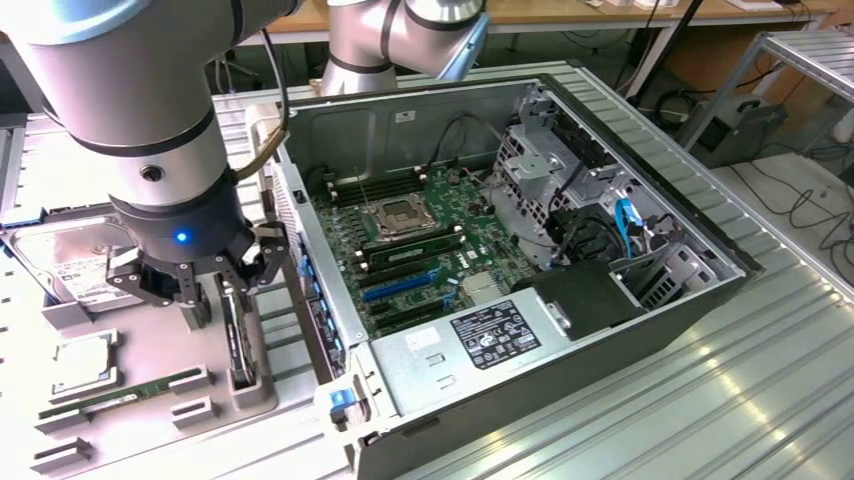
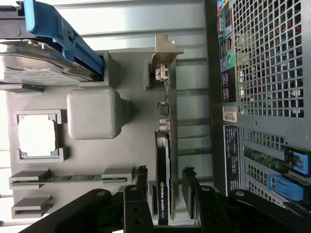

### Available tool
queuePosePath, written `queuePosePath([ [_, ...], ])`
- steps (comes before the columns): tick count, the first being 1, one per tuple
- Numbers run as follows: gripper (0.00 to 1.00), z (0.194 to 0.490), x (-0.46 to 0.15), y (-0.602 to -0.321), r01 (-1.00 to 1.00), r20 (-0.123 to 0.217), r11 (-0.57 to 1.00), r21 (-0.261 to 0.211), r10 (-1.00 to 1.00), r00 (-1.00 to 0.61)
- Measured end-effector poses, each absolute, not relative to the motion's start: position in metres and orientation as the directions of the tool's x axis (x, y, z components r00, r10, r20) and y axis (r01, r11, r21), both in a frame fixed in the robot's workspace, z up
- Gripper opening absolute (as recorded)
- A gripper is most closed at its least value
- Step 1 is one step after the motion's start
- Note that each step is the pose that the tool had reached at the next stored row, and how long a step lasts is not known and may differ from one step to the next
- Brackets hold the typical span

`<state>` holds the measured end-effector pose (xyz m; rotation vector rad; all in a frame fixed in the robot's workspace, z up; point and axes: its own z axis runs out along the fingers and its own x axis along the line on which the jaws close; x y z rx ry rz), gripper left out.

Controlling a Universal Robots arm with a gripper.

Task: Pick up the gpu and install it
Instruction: 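Pick up the gpu and move the gpu toward the slot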

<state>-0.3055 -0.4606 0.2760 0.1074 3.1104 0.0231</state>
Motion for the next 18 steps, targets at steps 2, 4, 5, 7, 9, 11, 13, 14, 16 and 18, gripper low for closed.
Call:
queuePosePath([
  [2, 0.42, 0.274, -0.305, -0.460, 0.069, -0.029, 0.998, 0.016, 0.069, -0.997],
  [4, 0.42, 0.272, -0.306, -0.459, 0.069, -0.029, 0.998, 0.015, 0.069, -0.997],
  [5, 0.42, 0.271, -0.305, -0.458, 0.069, -0.029, 0.998, 0.015, 0.069, -0.997],
  [7, 0.42, 0.269, -0.305, -0.456, 0.069, -0.029, 0.998, 0.015, 0.069, -0.997],
  [9, 0.42, 0.267, -0.305, -0.456, 0.069, -0.029, 0.998, 0.015, 0.069, -0.997],
  [11, 0.42, 0.265, -0.305, -0.455, 0.069, -0.029, 0.998, 0.015, 0.069, -0.997],
  [13, 0.42, 0.262, -0.305, -0.455, 0.069, -0.029, 0.998, 0.015, 0.069, -0.997],
  [14, 0.42, 0.261, -0.306, -0.455, 0.069, -0.029, 0.998, 0.015, 0.069, -0.997],
  [16, 0.42, 0.259, -0.305, -0.454, 0.069, -0.029, 0.998, 0.015, 0.069, -0.997],
  [18, 0.42, 0.257, -0.305, -0.452, 0.069, -0.029, 0.998, 0.015, 0.069, -0.997],
])
